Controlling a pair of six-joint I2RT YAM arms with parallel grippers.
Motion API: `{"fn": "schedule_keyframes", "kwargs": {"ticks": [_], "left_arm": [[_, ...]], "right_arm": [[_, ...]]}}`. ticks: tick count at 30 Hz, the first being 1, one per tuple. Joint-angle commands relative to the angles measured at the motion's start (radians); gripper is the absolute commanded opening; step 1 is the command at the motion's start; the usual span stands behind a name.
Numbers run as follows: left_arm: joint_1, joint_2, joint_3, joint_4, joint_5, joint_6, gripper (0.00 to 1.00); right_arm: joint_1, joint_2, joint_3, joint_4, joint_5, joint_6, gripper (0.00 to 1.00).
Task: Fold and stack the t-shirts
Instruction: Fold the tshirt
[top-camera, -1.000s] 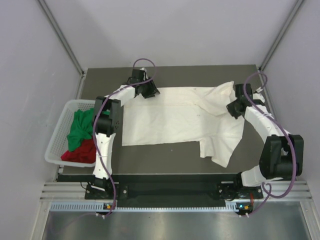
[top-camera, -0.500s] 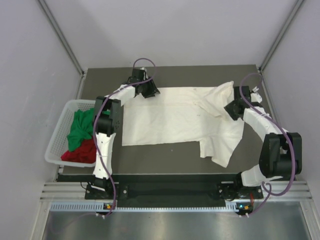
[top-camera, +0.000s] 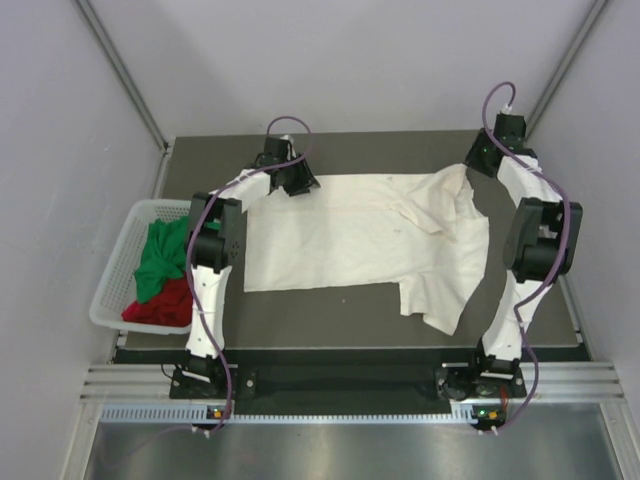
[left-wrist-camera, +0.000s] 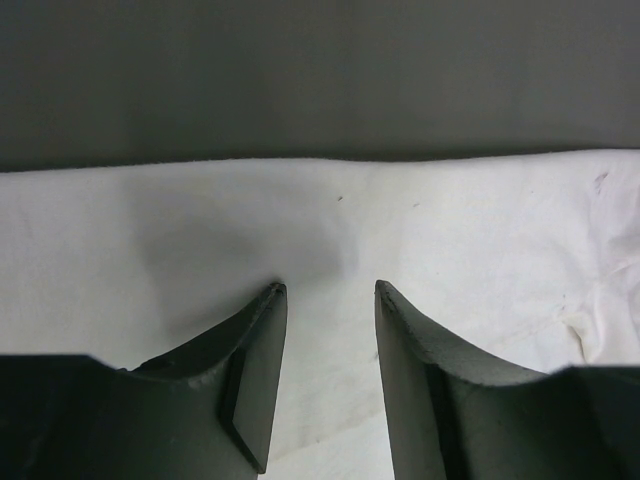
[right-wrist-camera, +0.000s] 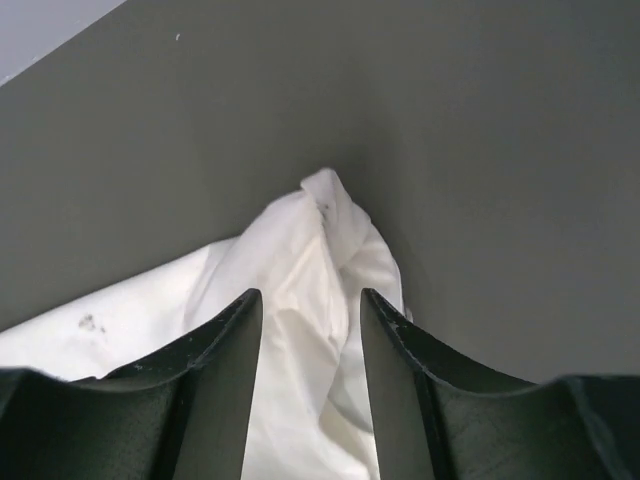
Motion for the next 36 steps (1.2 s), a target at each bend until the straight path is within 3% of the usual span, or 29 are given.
{"fn": "schedule_keyframes", "kwargs": {"ticks": [1, 14, 17, 19, 21, 25, 32, 36], "left_arm": [[0.011, 0.075, -0.065, -0.141, -0.102, 0.051, 0.47], [0.011, 0.064, -0.077, -0.133, -0.139, 0.076, 0.47], [0.011, 0.057, -0.083, -0.138, -0.166, 0.077, 0.47], [0.011, 0.058, -0.089, -0.145, -0.177, 0.077, 0.47], [0.012, 0.072, -0.085, -0.168, -0.198, 0.076, 0.47], [0.014, 0.098, -0.058, -0.208, -0.238, 0.076, 0.48], [0.02, 0.115, -0.04, -0.22, -0.252, 0.071, 0.48], [0.023, 0.117, -0.037, -0.225, -0.257, 0.071, 0.48]], "right_arm": [[-0.002, 0.07, 0.111, 0.023, -0.039, -0.123, 0.45], [-0.022, 0.31, 0.327, 0.037, -0.099, -0.185, 0.39], [-0.043, 0.334, 0.336, 0.036, -0.071, -0.133, 0.25], [-0.077, 0.335, 0.321, 0.088, -0.115, -0.055, 0.07], [-0.101, 0.32, 0.268, 0.136, -0.176, 0.003, 0.0], [-0.172, 0.279, 0.1, 0.423, -0.354, 0.227, 0.0], [-0.204, 0.297, -0.047, 0.714, -0.578, 0.477, 0.0], [-0.241, 0.367, -0.119, 1.138, -0.667, 0.804, 0.0]]}}
